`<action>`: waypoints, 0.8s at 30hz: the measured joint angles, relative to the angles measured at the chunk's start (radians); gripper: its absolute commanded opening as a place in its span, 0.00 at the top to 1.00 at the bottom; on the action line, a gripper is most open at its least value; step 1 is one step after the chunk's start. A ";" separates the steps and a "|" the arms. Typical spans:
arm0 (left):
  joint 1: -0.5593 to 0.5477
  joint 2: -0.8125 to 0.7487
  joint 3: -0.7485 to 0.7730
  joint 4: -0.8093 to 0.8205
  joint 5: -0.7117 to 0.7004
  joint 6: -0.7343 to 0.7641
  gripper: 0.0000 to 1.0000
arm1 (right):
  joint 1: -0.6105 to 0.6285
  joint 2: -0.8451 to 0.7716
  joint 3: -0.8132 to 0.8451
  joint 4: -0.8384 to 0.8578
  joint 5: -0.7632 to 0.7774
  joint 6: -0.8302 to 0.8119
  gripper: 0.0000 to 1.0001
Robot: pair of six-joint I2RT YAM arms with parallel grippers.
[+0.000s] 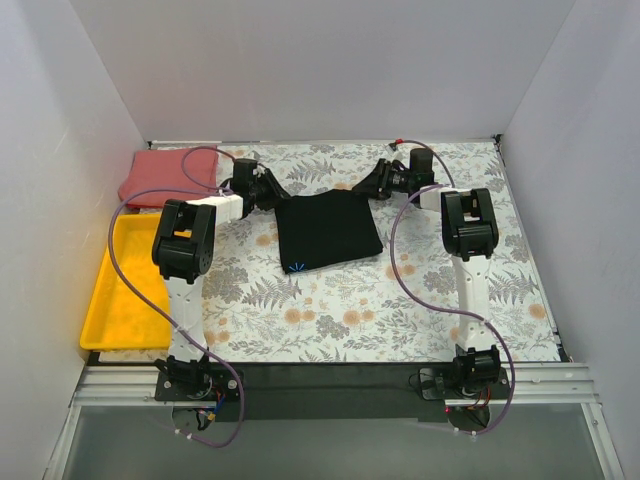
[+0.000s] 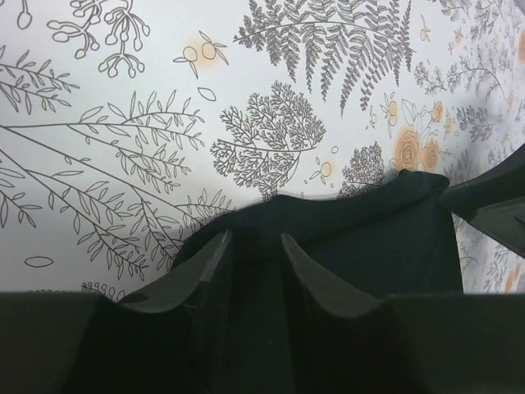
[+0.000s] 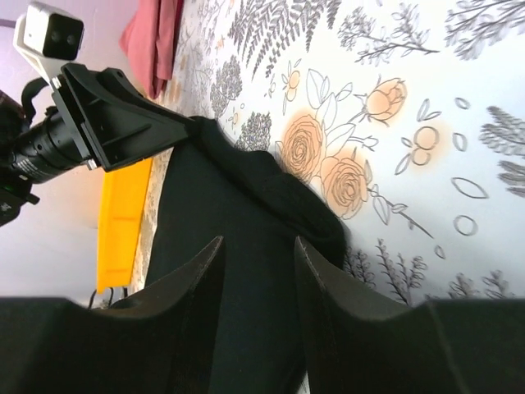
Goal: Fold and stack the t-shirts
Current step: Fold the tshirt
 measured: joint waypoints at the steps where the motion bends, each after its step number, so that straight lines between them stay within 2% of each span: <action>1: 0.001 0.000 0.002 0.000 0.004 0.004 0.66 | -0.004 0.000 -0.001 0.003 0.000 0.010 0.54; 5: 0.002 -0.020 0.006 -0.014 0.006 0.023 0.51 | -0.017 -0.054 -0.061 0.018 0.007 0.053 0.54; 8: 0.006 -0.069 0.000 -0.039 -0.005 0.024 0.49 | -0.023 -0.166 -0.163 0.029 0.007 0.077 0.54; 12: 0.002 -0.233 -0.064 -0.047 -0.048 0.020 0.48 | -0.017 -0.353 -0.303 0.084 -0.018 0.110 0.54; 15: -0.022 -0.399 -0.146 -0.035 -0.072 0.005 0.54 | 0.002 -0.459 -0.414 0.175 -0.061 0.141 0.55; 19: -0.106 -0.587 -0.289 -0.007 -0.060 -0.035 0.72 | 0.047 -0.523 -0.573 0.250 -0.113 0.159 0.56; 24: -0.223 -0.642 -0.498 0.004 -0.012 -0.104 0.94 | 0.087 -0.514 -0.721 0.261 -0.167 0.149 0.57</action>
